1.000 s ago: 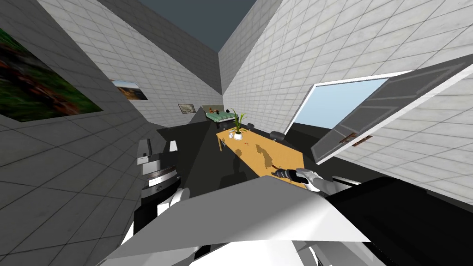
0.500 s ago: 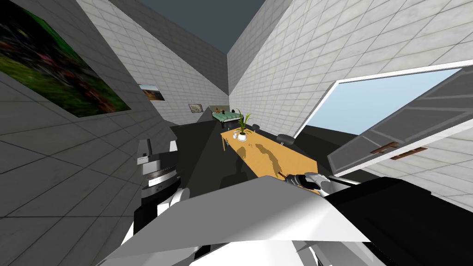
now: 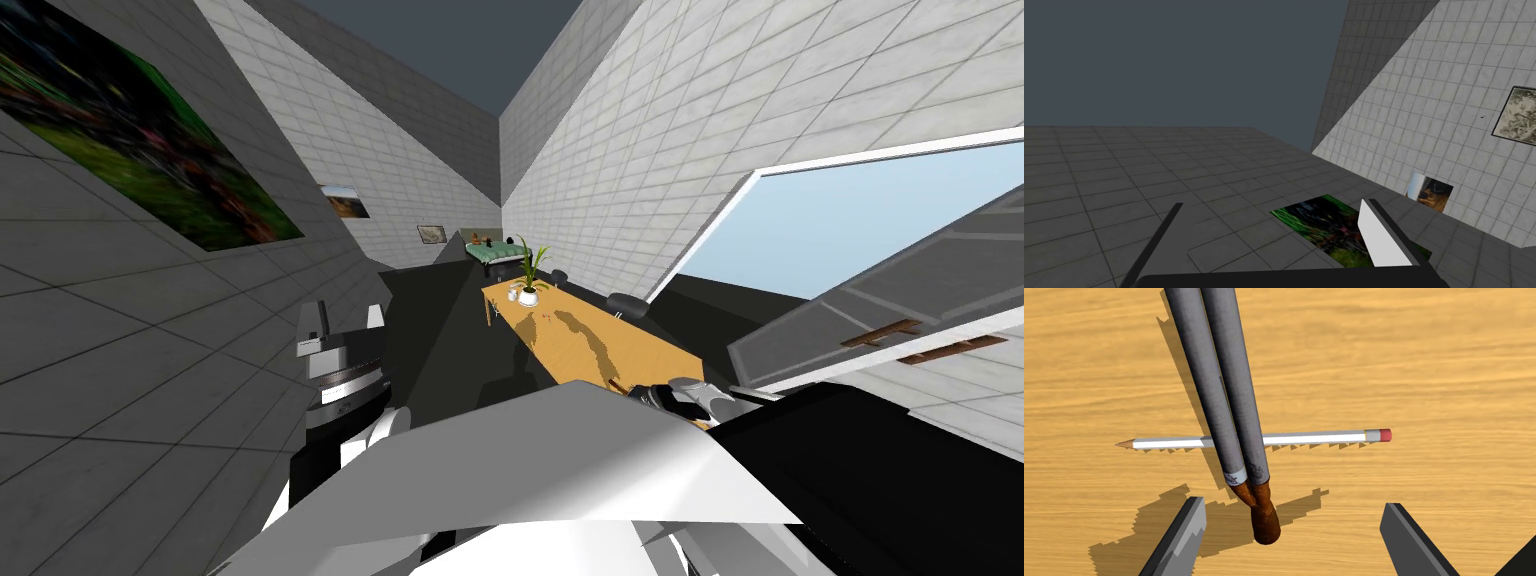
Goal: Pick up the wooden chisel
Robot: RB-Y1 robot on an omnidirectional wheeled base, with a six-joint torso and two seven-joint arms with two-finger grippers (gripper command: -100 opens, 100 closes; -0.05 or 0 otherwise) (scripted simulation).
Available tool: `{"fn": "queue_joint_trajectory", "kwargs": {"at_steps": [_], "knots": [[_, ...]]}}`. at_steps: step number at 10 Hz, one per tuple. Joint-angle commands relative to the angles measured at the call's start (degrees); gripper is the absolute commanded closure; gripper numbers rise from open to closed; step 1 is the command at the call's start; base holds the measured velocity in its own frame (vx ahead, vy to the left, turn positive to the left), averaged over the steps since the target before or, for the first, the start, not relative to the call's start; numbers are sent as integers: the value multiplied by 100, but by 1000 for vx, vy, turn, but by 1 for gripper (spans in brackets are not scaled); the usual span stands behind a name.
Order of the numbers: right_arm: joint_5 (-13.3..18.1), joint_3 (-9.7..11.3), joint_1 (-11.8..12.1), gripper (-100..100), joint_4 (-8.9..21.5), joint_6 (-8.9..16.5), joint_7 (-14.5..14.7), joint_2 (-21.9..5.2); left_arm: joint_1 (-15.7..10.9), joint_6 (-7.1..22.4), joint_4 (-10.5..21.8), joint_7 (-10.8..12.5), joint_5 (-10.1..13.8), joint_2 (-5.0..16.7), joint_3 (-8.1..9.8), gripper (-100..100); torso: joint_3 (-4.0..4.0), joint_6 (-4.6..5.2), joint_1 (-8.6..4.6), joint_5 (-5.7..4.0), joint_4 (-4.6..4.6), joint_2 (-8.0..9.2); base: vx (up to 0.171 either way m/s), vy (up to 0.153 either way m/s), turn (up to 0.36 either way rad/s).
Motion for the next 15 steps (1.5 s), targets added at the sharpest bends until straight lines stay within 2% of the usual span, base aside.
{"fn": "queue_joint_trajectory", "kwargs": {"at_steps": [1,4,6,9,10,11,12,15], "knots": [[26,33,-66,-100,212,-120,54,37,0,0,0,0,0,0,0,0,0,0,0,0,0,0,31,-27,-2],[135,242,23,-100,445,-188,146,55,0,0,0,0,0,0,0,0,4,2,2,-1,1,8,24,-25,103],[135,242,23,-100,445,-188,146,55,0,0,0,0,0,0,0,0,4,3,3,-1,1,8,15,-16,21],[262,498,171,-100,709,-267,275,125,0,0,0,0,0,0,0,0,2,0,4,0,1,3,35,-24,124],[247,448,53,-100,795,-334,256,144,0,0,0,0,0,0,0,0,-1,0,-3,-1,0,-2,23,-25,34],[251,458,60,0,800,-343,265,142,0,0,0,0,0,0,0,0,2,3,3,-1,1,5,0,0,0],[254,432,69,-100,843,-223,297,304,0,0,0,0,0,0,0,0,6,3,9,1,2,12,2,-33,39],[258,393,84,-100,909,-44,348,546,0,0,0,0,0,0,0,0,10,3,-7,-2,4,18,-6,-53,42]]}}
